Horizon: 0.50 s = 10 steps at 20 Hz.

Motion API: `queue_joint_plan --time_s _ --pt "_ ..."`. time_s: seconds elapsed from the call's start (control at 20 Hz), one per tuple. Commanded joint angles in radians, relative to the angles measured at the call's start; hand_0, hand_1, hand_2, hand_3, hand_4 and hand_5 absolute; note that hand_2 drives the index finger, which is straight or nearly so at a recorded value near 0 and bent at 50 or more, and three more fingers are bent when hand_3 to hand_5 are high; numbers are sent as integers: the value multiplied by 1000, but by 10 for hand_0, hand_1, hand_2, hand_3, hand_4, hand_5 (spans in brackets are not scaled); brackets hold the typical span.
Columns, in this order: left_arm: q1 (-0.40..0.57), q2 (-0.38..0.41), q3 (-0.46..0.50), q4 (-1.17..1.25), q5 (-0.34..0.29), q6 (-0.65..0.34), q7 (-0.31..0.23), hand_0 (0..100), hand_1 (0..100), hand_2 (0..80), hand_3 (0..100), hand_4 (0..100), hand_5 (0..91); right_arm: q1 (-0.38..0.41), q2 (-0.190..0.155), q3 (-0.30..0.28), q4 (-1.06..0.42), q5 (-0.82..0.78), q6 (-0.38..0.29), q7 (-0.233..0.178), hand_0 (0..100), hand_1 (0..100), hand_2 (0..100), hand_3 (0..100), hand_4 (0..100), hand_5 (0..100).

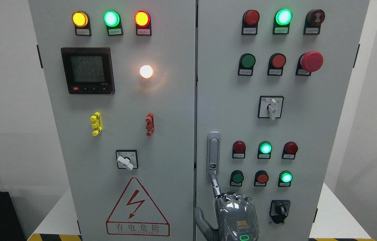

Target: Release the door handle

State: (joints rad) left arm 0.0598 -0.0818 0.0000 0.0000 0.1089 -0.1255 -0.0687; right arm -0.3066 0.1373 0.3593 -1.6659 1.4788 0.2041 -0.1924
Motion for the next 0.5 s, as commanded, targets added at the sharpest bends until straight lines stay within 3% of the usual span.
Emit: queue_joint_plan --time_s 0.0,0.35,0.45 --pt "0 0 -12 -15 0 0 0 120 389 0 0 0 0 -2 1 -6 17 -2 4 1 360 372 0 1000 925 978" --pt "0 0 -12 -15 0 0 0 120 389 0 0 0 0 -5 1 -13 17 -2 4 2 359 372 0 1000 923 977" --pt "0 0 -12 -15 0 0 0 120 389 0 0 0 0 -3 1 -13 17 -2 4 19 359 372 5 1000 923 978"
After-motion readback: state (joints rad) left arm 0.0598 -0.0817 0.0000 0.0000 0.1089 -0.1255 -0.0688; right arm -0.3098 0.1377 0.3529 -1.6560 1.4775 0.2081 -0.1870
